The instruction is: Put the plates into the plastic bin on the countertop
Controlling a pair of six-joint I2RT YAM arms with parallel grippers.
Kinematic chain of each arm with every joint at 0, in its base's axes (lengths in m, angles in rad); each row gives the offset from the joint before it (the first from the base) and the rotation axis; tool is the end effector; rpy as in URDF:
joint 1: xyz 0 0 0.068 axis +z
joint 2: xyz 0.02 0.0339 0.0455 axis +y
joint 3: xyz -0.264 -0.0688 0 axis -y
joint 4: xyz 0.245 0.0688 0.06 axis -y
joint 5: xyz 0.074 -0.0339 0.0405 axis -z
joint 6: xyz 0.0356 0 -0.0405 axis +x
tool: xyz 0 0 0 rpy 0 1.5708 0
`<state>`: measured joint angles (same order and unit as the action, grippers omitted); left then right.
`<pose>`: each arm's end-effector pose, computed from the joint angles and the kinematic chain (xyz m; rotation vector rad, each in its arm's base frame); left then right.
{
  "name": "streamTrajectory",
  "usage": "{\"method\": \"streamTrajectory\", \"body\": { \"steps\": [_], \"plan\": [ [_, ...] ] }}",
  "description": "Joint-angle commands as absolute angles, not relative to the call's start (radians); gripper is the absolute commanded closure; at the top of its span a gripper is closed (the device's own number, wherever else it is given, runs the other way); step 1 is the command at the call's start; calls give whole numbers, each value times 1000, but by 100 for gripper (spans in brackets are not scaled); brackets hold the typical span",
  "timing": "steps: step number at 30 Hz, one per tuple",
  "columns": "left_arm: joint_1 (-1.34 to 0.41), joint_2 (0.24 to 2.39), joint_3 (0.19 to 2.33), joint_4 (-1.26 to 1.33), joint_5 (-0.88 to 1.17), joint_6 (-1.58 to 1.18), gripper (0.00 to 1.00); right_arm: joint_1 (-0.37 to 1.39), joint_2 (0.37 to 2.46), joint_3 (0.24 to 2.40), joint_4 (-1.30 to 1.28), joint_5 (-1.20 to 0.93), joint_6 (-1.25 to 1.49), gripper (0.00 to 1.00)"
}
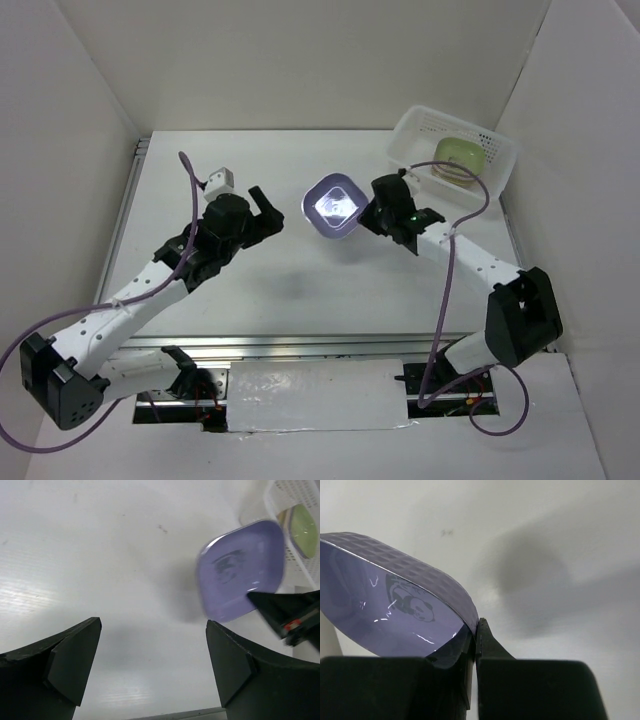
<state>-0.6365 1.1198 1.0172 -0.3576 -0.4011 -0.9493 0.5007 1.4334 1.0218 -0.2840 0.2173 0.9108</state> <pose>0.2097 -0.1377 0.3383 -0.5687 1.9641 -0.6073 0.2808 0.1449 0.2623 0.5819 2.2227 0.5058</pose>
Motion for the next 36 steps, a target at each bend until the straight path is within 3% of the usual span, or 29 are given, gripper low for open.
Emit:
{"method": "streamTrajectory", "body": {
  "steps": [1, 6, 7, 11, 14, 18, 21, 31, 36],
  "plan": [
    [-641, 1072, 1086, -523, -511, -957, 1, 367, 1443, 1161, -322, 218, 849, 100],
    [-629, 942, 1097, -667, -474, -812, 1, 121, 1698, 1575, -549, 189, 631, 100],
    [-626, 919, 1103, -693, -466, -792, 1, 91, 1803, 1730, -601, 189, 606, 100],
    [-614, 844, 1079, -798, -473, -732, 1, -79, 2000, 2014, -790, 151, 586, 100],
    [-597, 786, 1034, -798, -477, -690, 1, -136, 2026, 1976, -695, 60, 679, 100],
    [-584, 772, 994, -813, -491, -661, 1, -234, 1950, 1711, -499, 12, 1012, 100],
    [-589, 769, 985, -779, -462, -640, 1, -252, 1921, 1635, -388, 31, 1146, 100],
    [-568, 749, 969, -756, -394, -615, 1, -275, 1991, 1730, -500, 118, 1275, 100],
    [-563, 744, 966, -752, -382, -611, 1, -281, 2037, 1830, -589, 152, 1311, 92]
  ]
}}
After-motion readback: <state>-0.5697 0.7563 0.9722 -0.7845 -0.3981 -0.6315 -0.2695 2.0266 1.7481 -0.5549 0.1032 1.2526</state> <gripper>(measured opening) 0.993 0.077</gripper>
